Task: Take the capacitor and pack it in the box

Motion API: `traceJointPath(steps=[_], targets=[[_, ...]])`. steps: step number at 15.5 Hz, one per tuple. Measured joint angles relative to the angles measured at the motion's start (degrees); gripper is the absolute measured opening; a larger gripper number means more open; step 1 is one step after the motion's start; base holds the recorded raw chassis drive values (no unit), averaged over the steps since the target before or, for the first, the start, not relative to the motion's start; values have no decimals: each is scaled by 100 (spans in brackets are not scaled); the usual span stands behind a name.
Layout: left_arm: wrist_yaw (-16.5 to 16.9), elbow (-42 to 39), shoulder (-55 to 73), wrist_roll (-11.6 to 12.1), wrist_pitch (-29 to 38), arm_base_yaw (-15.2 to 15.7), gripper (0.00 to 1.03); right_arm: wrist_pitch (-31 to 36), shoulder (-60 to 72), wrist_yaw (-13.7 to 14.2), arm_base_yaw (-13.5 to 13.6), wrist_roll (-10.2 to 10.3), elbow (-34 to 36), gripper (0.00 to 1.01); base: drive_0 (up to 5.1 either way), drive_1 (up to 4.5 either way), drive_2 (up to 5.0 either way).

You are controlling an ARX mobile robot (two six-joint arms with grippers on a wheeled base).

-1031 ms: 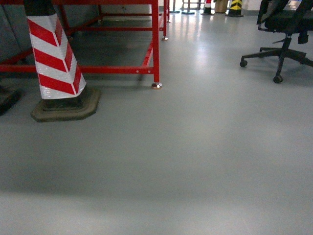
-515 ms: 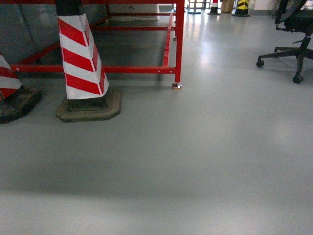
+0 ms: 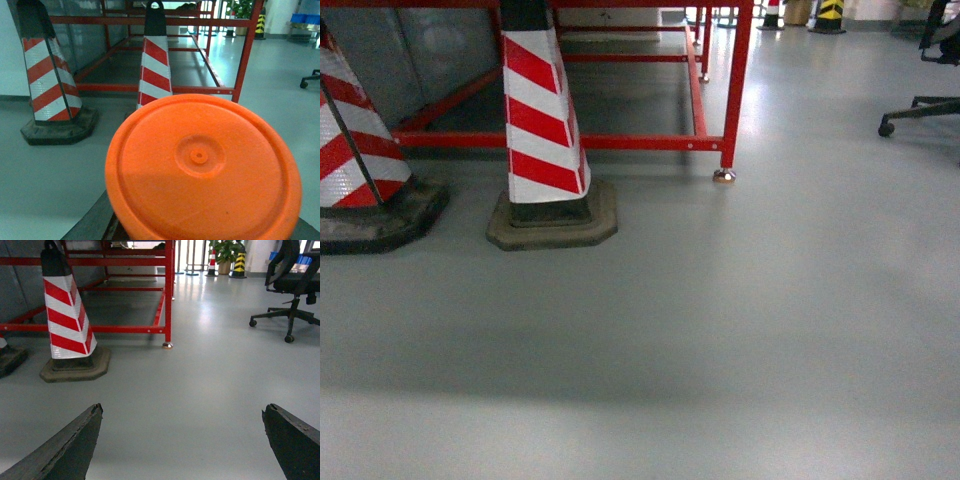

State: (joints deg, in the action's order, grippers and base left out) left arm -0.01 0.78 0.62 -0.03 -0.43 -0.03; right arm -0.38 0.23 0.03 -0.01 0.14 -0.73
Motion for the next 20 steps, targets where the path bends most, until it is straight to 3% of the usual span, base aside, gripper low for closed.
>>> traceJointPath(steps=[20], targets=[[-11, 0, 0, 0, 13, -2, 44, 7, 2, -15, 0, 0, 0, 98, -495, 242, 242]])
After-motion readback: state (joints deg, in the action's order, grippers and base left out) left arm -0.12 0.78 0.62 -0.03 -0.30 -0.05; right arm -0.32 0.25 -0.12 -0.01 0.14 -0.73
